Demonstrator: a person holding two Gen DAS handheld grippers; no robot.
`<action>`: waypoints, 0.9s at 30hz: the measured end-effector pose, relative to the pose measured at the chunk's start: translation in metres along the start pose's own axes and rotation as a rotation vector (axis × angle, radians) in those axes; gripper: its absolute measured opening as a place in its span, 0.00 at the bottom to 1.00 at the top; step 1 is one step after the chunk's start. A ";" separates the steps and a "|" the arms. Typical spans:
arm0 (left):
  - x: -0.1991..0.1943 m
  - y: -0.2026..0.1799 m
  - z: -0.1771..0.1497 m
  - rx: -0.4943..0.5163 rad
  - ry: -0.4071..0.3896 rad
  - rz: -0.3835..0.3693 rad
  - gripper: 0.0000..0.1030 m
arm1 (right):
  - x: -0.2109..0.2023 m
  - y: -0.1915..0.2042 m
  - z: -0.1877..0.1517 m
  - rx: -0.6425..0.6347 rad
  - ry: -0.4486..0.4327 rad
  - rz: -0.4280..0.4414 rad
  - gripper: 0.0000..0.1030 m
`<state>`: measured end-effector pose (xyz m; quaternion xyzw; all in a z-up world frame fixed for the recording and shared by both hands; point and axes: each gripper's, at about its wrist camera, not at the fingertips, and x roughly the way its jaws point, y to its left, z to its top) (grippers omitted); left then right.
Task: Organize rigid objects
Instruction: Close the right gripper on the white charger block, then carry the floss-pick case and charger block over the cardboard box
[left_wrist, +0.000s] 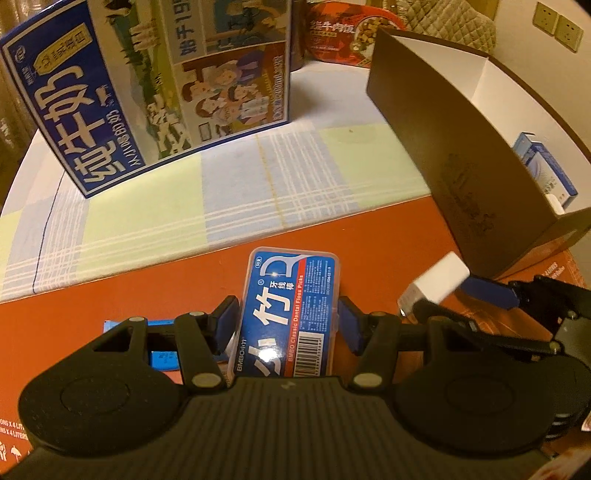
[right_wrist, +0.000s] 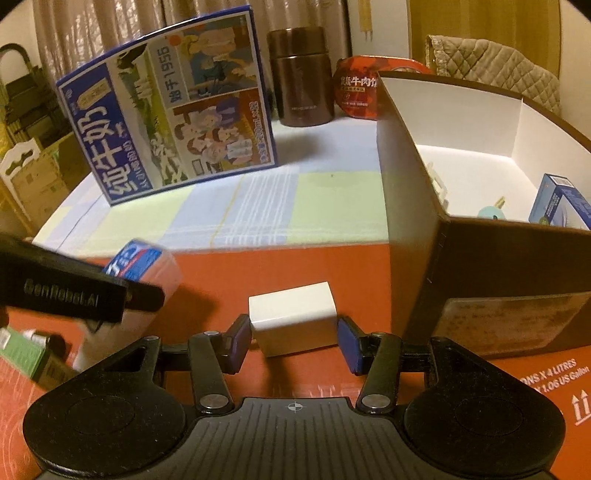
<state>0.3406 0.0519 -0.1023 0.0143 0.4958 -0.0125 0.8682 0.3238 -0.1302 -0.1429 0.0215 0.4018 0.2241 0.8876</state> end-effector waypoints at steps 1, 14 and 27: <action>-0.001 -0.003 -0.001 0.005 -0.002 -0.004 0.52 | -0.003 -0.001 -0.002 -0.004 0.004 -0.002 0.46; -0.015 -0.035 -0.015 0.054 0.005 -0.059 0.52 | -0.046 -0.034 -0.027 0.025 0.048 -0.039 0.46; -0.023 -0.055 -0.031 0.060 0.022 -0.058 0.52 | -0.066 -0.047 -0.040 0.004 0.072 -0.034 0.47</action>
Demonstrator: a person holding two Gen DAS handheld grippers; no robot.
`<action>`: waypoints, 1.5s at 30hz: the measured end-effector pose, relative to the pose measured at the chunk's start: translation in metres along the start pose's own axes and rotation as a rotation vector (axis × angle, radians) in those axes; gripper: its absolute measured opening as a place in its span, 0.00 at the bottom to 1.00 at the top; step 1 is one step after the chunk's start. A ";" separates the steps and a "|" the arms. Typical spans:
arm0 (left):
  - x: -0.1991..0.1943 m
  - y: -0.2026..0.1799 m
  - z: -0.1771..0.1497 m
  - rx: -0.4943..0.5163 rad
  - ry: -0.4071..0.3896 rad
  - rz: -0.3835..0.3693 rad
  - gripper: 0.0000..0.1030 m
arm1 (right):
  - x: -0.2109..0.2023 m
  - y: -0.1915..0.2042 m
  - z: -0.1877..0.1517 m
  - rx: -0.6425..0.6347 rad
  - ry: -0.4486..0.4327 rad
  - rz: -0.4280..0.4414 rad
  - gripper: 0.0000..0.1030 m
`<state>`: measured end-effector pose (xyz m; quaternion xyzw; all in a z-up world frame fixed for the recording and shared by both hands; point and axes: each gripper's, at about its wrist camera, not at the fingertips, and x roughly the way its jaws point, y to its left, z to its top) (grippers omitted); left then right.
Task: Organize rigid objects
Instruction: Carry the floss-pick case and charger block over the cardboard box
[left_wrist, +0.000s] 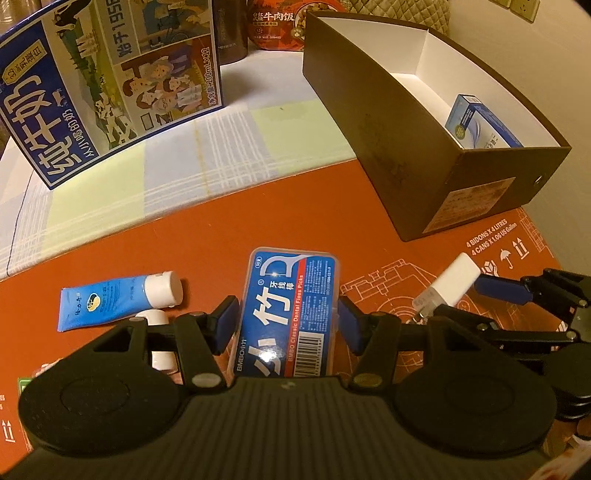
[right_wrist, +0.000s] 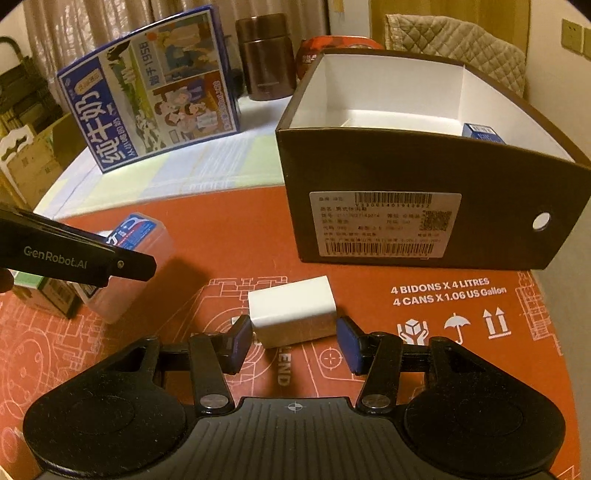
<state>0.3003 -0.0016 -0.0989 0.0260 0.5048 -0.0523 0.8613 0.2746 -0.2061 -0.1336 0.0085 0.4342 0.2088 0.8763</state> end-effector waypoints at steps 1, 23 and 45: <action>-0.001 0.000 0.000 -0.001 -0.001 0.002 0.52 | 0.000 0.000 0.001 -0.008 -0.001 -0.001 0.48; -0.010 -0.005 -0.001 -0.035 -0.018 0.033 0.52 | 0.008 0.000 0.009 -0.073 0.010 0.031 0.46; -0.067 -0.047 0.042 0.006 -0.164 -0.027 0.52 | -0.085 -0.038 0.051 -0.035 -0.068 0.080 0.46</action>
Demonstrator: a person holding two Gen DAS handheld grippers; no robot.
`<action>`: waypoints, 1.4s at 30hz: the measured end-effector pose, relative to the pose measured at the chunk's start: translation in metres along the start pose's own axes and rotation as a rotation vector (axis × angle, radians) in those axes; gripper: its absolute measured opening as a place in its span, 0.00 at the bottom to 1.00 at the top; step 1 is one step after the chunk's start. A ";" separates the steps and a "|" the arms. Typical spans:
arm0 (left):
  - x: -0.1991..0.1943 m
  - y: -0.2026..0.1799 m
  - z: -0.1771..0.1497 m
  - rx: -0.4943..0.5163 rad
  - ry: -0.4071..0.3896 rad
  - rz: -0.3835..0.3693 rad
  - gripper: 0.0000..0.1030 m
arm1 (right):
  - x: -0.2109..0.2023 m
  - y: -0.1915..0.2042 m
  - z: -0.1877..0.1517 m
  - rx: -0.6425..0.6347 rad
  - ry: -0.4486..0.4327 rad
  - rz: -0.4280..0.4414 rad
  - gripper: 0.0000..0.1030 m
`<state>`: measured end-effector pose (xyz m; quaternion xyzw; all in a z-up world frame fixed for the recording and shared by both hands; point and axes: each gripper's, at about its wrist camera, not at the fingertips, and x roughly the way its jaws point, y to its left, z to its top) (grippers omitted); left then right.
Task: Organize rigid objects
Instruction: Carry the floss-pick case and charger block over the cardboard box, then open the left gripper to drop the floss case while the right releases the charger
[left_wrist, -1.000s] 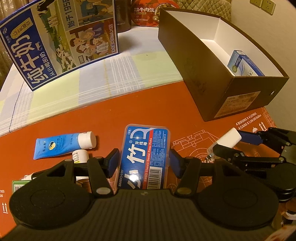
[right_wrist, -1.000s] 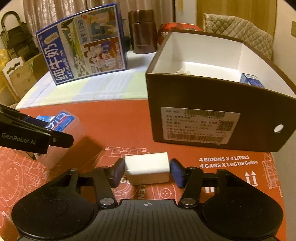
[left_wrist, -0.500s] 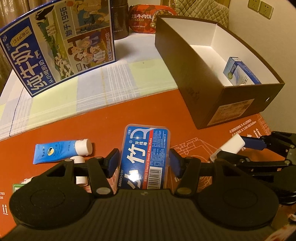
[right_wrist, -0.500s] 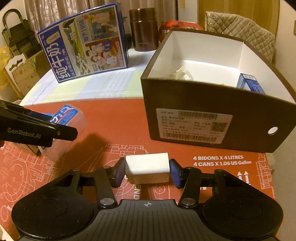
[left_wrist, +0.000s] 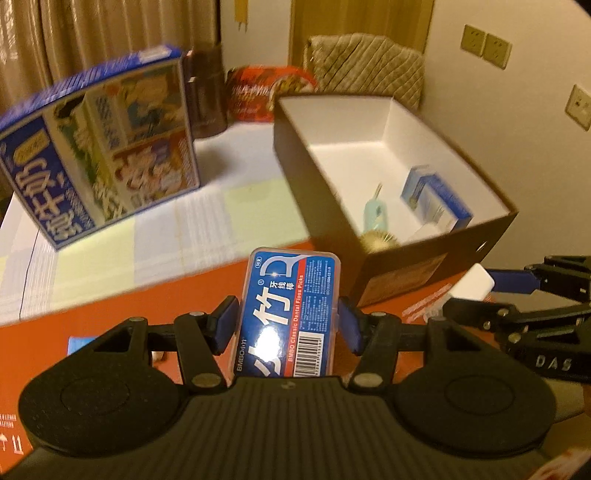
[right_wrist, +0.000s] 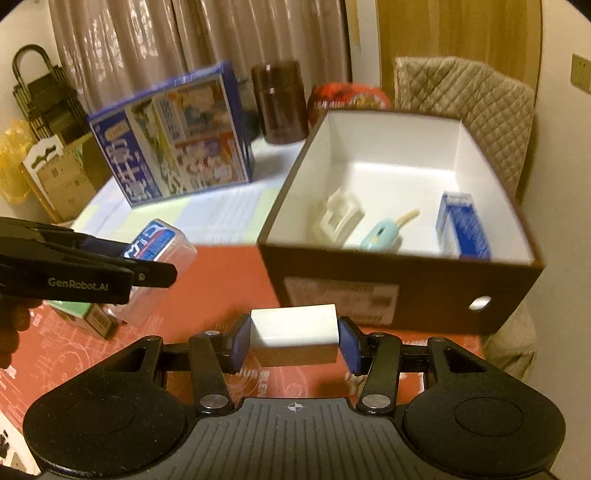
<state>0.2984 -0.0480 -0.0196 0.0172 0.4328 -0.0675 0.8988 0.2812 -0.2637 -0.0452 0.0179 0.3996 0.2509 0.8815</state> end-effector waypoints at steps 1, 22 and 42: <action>-0.002 -0.003 0.006 0.002 -0.011 -0.008 0.52 | -0.005 -0.004 0.005 0.005 -0.013 0.001 0.46; 0.069 -0.066 0.106 0.042 -0.009 -0.087 0.52 | 0.024 -0.101 0.095 0.040 -0.083 -0.016 0.45; 0.204 -0.077 0.188 0.082 0.085 -0.034 0.52 | 0.141 -0.188 0.155 0.050 0.023 -0.098 0.45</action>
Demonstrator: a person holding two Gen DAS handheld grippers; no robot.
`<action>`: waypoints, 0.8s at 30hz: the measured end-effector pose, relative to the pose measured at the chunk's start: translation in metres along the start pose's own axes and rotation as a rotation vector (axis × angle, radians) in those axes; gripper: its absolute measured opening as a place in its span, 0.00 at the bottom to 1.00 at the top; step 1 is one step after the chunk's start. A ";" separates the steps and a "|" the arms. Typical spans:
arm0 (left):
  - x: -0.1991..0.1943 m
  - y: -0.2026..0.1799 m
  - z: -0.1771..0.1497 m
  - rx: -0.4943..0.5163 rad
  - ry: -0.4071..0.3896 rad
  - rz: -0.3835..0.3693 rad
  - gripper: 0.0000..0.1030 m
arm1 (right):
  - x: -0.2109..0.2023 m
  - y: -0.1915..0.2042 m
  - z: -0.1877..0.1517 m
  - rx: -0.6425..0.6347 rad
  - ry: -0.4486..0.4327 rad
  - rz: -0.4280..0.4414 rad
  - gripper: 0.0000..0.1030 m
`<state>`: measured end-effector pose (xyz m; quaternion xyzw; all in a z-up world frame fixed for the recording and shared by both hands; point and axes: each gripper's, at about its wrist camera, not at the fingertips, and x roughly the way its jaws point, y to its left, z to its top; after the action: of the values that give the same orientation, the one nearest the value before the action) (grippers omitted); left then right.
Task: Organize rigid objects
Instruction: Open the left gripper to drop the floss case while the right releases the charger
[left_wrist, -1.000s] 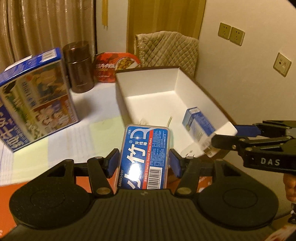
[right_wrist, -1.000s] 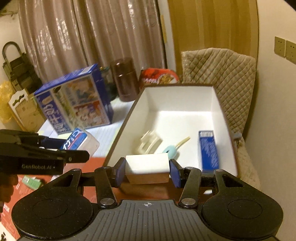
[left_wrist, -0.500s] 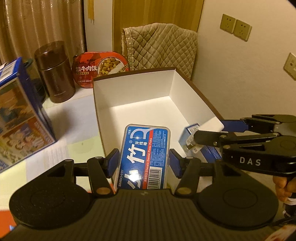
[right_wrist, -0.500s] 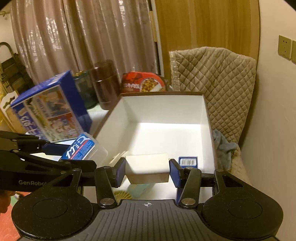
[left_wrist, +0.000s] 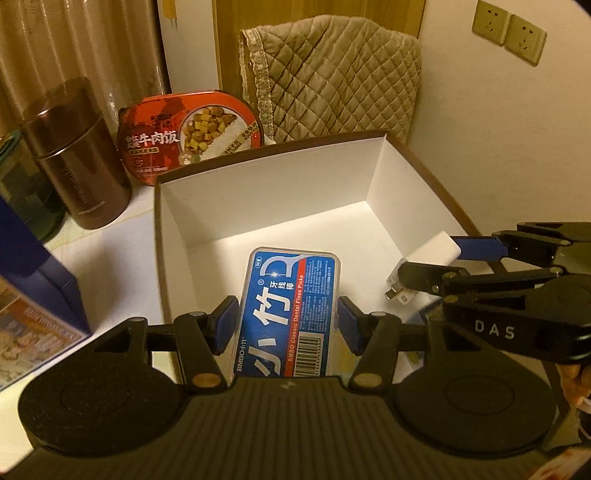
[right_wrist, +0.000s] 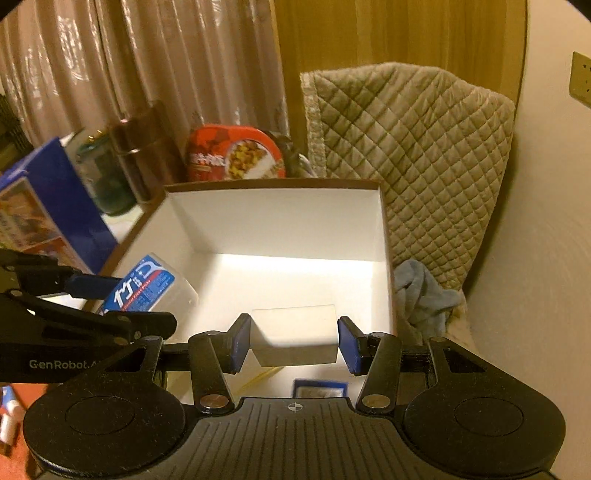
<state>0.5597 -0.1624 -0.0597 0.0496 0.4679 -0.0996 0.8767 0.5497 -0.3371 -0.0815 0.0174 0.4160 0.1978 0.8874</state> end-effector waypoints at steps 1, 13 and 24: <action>0.005 0.000 0.002 0.002 0.005 0.001 0.52 | 0.004 -0.002 0.001 0.000 0.005 -0.005 0.45; 0.044 0.004 0.013 0.018 0.029 0.020 0.52 | 0.032 -0.002 0.015 -0.069 0.011 -0.033 0.46; 0.040 0.004 0.008 0.054 0.019 0.015 0.61 | 0.026 -0.007 0.014 -0.067 0.002 -0.002 0.47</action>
<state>0.5887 -0.1652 -0.0881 0.0777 0.4730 -0.1050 0.8713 0.5768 -0.3320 -0.0927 -0.0131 0.4101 0.2106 0.8873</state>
